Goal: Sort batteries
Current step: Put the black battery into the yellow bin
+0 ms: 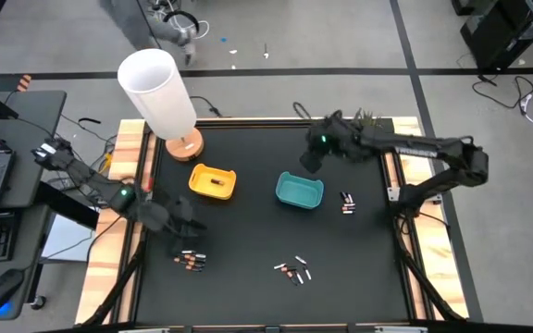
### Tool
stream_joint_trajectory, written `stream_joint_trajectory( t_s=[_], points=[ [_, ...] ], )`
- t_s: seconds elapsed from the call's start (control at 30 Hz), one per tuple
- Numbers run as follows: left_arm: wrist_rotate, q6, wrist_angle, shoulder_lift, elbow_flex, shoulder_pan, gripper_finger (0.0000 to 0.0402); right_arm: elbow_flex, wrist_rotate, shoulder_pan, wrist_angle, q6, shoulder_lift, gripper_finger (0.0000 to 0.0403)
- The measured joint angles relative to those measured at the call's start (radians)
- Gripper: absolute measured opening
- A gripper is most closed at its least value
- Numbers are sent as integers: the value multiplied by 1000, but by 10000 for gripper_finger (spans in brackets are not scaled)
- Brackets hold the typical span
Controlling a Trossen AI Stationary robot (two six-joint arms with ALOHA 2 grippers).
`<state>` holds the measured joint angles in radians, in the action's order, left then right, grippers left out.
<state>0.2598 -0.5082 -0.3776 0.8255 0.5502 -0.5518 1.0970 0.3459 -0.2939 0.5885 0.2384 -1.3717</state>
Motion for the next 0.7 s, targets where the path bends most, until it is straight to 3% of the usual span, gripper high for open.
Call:
stream_joint_trajectory(
  t_s=[0.3, 0.57, 0.7],
  points=[
    [-45, -108, -37, 375, 106, -168, 132, -240, 211, 281, -412, 130, 50, 127],
    [-15, -257, -165, 602, 276, -224, 134, -307, 300, 360, -588, 145, 16, 127],
    [-70, -402, -208, 683, 295, -264, 159, -307, 364, 392, -626, 142, -2, 127]
  ],
)
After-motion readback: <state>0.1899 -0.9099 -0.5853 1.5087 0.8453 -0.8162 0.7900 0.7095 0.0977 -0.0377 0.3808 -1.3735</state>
